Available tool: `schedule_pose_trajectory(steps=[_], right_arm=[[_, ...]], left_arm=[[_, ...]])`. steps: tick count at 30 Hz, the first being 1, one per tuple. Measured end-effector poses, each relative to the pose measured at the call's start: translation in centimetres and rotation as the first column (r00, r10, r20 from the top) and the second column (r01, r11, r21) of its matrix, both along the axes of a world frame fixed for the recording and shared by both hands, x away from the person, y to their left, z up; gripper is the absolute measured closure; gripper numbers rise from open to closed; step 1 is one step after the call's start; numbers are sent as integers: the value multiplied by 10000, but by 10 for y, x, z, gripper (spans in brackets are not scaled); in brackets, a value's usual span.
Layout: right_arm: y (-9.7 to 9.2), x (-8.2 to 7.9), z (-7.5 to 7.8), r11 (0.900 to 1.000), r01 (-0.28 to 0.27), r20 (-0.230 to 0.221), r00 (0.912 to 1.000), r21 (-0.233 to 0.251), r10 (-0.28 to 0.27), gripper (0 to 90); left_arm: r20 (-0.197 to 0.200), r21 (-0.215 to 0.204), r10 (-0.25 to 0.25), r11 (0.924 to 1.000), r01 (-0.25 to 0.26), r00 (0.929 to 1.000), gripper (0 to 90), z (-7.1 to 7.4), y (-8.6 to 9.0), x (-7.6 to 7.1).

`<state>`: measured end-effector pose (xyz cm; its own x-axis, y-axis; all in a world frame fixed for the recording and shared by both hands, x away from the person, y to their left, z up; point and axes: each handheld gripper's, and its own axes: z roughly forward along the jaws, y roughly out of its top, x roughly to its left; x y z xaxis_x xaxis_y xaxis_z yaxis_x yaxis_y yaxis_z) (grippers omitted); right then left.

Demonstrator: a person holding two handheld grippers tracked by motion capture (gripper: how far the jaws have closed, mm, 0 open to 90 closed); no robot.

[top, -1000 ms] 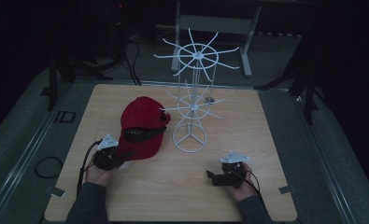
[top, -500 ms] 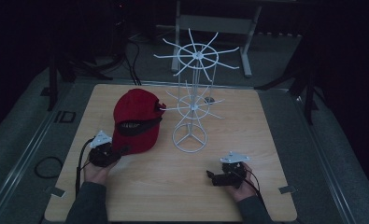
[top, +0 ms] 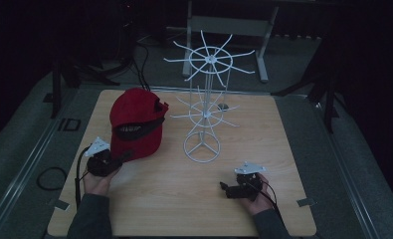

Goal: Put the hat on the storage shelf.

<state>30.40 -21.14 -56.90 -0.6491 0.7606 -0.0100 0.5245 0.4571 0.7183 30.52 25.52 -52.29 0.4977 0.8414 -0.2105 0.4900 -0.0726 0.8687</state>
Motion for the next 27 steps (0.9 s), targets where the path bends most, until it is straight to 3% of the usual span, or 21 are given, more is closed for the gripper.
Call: schedule_pose_trajectory(steps=[27], right_arm=[[0,0,0,10000,-3,1,10000,6,3,128]], left_arm=[[1120,-346,293,9991,-256,9933,845,36,-7,-1]])
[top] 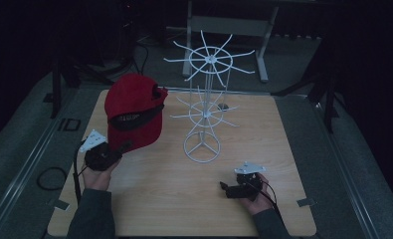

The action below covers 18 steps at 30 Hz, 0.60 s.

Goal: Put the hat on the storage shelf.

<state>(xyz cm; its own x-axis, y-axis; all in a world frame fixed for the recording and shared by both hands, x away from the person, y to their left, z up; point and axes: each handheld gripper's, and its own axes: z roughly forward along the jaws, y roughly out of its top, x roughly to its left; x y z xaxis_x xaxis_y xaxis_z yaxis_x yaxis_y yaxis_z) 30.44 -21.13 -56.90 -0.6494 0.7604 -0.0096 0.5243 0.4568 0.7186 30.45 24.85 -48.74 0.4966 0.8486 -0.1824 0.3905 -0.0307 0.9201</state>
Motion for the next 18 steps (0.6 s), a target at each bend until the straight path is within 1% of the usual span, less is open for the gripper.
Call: schedule_pose_trajectory(steps=[1,8,14,15,18], right_arm=[[0,0,0,10000,0,0,10000,0,0,128],[0,0,0,10000,-5,11,10000,-3,5,128],[0,0,0,10000,-4,9,10000,0,4,128],[0,0,0,10000,-4,11,10000,2,4,128],[0,0,0,10000,-3,9,10000,7,3,128]], left_arm=[[40,27,29,10000,-29,10000,845,1,0,0],[270,-199,219,9996,-213,9994,845,6,-1,1],[480,-286,273,9993,-259,9985,845,11,0,0],[591,-348,302,9990,-282,9978,845,13,0,0],[721,-448,331,9985,-300,9969,845,16,-1,1]])
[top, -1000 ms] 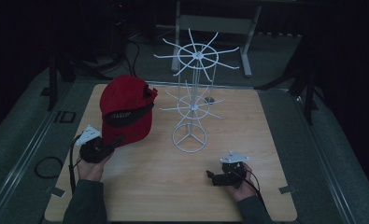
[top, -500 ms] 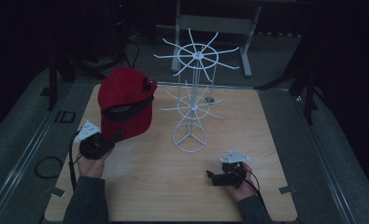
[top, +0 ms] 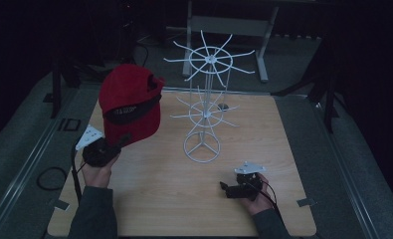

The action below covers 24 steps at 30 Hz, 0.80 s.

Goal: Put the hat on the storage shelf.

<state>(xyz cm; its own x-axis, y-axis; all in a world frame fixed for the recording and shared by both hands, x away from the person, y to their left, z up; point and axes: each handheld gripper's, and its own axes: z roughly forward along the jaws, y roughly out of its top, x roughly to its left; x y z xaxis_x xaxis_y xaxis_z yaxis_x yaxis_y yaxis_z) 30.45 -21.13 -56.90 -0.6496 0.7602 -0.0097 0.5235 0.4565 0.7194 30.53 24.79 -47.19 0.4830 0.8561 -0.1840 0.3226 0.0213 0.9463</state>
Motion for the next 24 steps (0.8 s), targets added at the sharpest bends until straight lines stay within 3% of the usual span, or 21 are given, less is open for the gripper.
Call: schedule_pose_trajectory(steps=[24], right_arm=[[0,0,0,10000,19,-1,10000,-6,-19,128]], left_arm=[[599,-187,148,9997,-137,9981,845,16,-6,2]])
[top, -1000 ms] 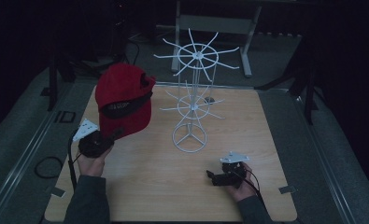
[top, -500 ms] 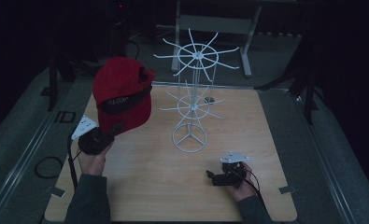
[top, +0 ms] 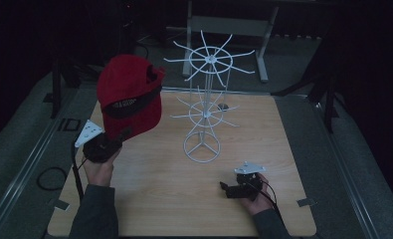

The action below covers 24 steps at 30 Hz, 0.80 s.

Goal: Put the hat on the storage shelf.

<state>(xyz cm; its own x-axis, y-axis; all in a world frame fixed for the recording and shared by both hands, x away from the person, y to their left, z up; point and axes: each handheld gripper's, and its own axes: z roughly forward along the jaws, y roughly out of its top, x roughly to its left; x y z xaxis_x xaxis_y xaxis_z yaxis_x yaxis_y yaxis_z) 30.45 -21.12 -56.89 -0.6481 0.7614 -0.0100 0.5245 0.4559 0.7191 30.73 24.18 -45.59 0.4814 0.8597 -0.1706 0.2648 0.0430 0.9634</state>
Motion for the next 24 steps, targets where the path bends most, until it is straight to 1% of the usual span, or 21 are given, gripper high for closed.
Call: schedule_pose_trajectory(steps=[15,17,24], right_arm=[[0,0,0,10000,-1,-7,10000,-2,1,128],[0,0,0,10000,-5,-6,10000,-6,5,128],[0,0,0,10000,21,-20,10000,25,-21,128]], left_arm=[[231,-178,181,9997,-177,9996,844,7,0,0],[282,-338,225,9992,-215,9994,844,9,0,1],[411,-383,230,9990,-214,9989,844,13,-2,1]])
